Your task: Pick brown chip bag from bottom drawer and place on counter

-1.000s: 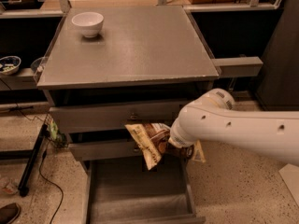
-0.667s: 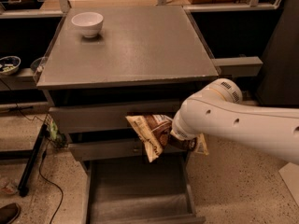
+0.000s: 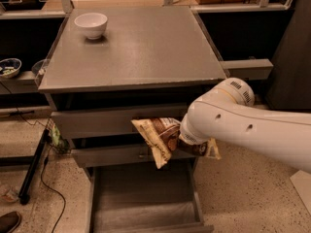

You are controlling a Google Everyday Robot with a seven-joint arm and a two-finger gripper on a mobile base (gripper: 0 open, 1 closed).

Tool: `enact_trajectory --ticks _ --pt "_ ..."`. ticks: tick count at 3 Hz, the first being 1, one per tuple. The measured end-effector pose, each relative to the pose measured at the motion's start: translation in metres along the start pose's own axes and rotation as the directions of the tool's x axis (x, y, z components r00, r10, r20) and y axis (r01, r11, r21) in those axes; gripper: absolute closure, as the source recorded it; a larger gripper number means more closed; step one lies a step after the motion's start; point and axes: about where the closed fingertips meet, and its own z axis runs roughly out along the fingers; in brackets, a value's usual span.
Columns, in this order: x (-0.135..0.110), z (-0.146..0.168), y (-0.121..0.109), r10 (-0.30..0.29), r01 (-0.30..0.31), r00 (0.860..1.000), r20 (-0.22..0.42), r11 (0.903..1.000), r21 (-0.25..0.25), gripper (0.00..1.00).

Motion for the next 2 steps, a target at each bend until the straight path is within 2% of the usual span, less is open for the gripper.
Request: enact_trajectory --ticks 1,2 --pt "-0.005 -0.029 -0.011 -0.022 0.023 1.0 -0.021 0.9983 0.053 1.0" --pt "-0.012 -0.062 -0.03 -0.046 0.052 0.998 -0.053 0.9917 0.117 1.0"
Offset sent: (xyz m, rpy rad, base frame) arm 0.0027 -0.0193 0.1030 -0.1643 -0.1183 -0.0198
